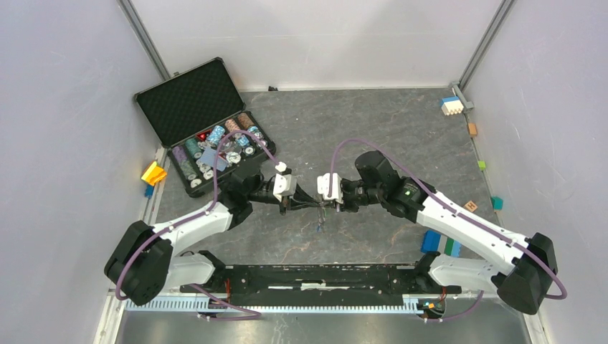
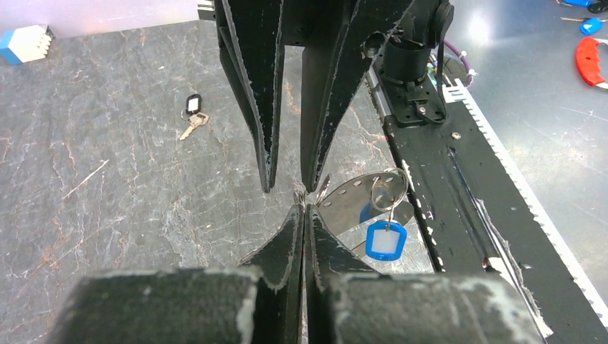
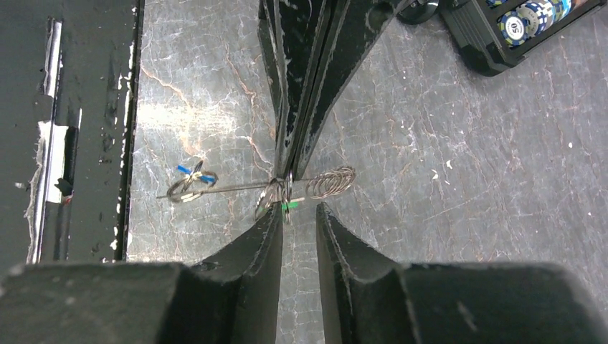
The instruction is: Put the keys on the keyring
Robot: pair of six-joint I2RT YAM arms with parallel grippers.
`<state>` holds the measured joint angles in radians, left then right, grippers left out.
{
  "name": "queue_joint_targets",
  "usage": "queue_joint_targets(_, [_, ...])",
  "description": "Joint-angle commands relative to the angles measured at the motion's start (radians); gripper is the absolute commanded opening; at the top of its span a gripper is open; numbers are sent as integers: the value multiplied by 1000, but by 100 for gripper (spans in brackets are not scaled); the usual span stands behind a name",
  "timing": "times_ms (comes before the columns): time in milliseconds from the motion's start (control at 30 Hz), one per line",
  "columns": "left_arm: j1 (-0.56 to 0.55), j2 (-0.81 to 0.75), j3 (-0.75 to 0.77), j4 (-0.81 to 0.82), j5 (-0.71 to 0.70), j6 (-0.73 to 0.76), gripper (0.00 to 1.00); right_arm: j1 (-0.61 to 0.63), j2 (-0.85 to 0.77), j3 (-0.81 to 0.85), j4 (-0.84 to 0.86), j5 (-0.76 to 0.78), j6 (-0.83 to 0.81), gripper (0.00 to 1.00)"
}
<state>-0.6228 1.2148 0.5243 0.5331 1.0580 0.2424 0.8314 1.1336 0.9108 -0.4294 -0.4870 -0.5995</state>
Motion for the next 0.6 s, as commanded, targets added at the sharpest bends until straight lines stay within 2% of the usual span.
queue_joint_targets(0, [12,-14,-20,180,57,-105,2,-25,-50,-19,32,-62,8,29])
queue_joint_targets(267, [13,-15,-62,342,91,-195,2,-76,-123,-74,44,-159,-5,31])
queue_joint_targets(567, [13,0,-101,530,94,-315,2,-86,-114,-97,104,-293,3,28])
